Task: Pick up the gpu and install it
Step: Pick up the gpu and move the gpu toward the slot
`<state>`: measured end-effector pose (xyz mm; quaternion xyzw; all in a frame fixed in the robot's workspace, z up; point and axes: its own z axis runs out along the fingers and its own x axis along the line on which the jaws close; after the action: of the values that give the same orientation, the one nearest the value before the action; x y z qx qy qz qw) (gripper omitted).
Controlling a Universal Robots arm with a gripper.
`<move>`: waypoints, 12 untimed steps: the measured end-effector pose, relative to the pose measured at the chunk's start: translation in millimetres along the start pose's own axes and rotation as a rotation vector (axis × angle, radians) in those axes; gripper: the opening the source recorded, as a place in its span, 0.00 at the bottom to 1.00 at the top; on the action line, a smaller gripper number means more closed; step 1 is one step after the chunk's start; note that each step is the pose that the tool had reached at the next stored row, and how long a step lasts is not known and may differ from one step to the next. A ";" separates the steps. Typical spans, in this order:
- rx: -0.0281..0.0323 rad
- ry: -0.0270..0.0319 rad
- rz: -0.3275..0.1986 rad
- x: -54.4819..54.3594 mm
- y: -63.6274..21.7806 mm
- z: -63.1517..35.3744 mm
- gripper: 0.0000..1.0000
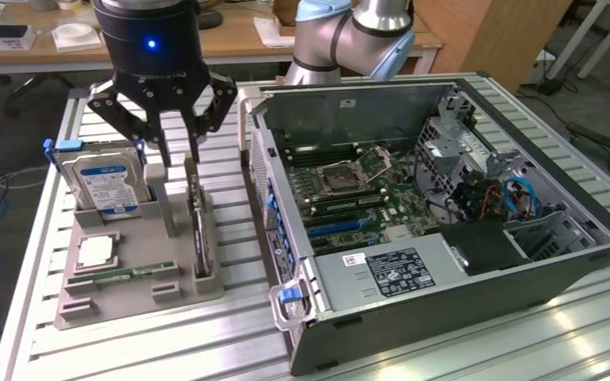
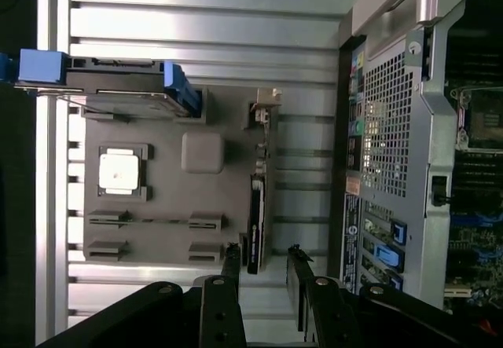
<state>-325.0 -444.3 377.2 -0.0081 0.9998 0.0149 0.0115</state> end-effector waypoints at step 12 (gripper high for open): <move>0.0000 0.0000 0.000 0.2 -2.5 9.5 0.37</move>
<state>-325.0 -446.5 367.6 -0.0080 0.9998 0.0149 0.0115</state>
